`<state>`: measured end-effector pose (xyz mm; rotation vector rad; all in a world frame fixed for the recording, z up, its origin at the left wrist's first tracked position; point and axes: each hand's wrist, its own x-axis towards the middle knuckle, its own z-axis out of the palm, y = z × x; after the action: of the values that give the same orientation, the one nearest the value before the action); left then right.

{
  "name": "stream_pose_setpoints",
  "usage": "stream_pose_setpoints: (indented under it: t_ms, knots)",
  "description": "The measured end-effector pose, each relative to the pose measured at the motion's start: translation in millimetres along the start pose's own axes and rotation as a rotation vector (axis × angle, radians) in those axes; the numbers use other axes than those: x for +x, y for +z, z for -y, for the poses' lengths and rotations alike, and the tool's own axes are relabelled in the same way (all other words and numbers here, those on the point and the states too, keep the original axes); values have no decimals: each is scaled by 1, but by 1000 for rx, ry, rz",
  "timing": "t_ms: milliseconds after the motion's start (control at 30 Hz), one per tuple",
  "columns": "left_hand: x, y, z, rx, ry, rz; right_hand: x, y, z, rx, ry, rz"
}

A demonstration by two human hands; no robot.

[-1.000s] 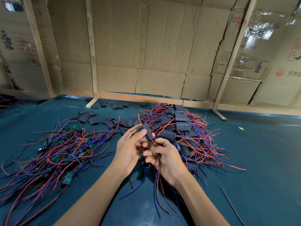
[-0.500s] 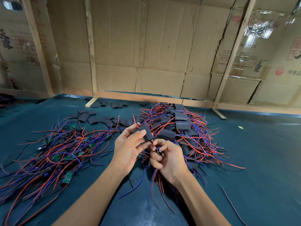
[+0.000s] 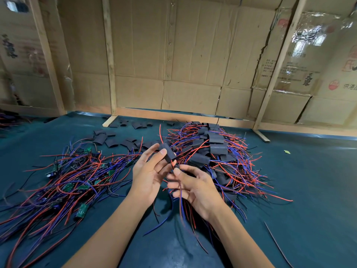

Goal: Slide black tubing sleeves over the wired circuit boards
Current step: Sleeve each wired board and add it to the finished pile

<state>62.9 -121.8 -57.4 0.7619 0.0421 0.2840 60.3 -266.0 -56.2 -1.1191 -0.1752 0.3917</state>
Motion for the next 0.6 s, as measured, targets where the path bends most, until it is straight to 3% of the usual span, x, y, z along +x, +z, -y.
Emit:
stream_pose_setpoints:
  t_ms: [600]
  knots:
    - [2, 1, 7, 45, 6, 90, -2, -4, 1, 10, -103, -68]
